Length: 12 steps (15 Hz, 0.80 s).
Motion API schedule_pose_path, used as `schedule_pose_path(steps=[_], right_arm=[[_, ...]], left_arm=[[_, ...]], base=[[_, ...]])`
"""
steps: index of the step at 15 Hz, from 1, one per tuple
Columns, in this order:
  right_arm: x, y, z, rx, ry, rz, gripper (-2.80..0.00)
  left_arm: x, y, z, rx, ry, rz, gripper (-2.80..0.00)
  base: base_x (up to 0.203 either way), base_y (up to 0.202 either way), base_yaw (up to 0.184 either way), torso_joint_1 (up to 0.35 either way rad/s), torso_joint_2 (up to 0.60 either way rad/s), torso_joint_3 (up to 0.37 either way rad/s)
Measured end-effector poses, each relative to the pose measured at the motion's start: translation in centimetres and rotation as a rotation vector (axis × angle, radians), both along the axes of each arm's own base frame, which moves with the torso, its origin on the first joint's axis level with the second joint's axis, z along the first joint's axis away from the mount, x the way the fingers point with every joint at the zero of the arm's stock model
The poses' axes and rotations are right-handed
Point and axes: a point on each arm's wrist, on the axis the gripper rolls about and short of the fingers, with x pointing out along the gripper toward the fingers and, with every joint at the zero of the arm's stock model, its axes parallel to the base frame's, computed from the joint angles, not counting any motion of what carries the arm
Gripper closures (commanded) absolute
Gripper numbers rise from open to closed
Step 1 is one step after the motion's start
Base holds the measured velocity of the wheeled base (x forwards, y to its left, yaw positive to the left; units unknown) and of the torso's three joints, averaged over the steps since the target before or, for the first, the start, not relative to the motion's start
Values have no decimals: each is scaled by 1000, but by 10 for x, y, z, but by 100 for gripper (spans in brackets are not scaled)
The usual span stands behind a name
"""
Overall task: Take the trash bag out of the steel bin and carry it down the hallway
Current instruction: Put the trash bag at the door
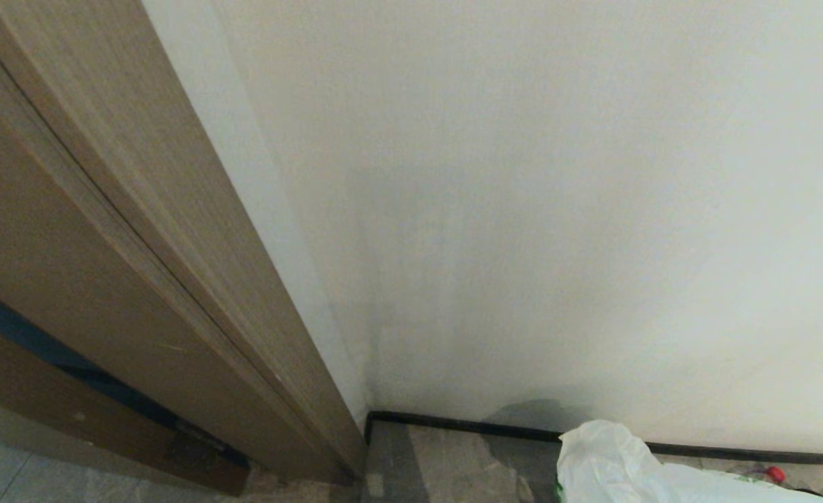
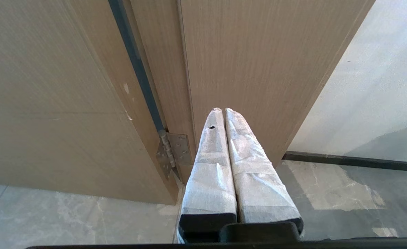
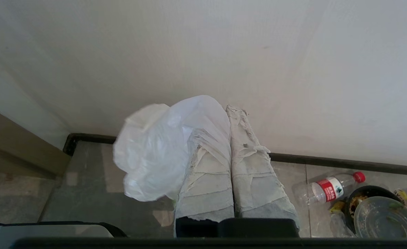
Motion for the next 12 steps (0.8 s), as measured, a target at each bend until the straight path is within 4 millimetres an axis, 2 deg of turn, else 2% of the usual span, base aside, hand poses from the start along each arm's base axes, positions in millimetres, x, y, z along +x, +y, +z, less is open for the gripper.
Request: schedule_pose_path(steps=[12], right_arm=[[0,0,0,-14,1,4,0]], left_arm=[[0,0,0,1,0,0,0]], base=[[0,0,0,0,0,0]])
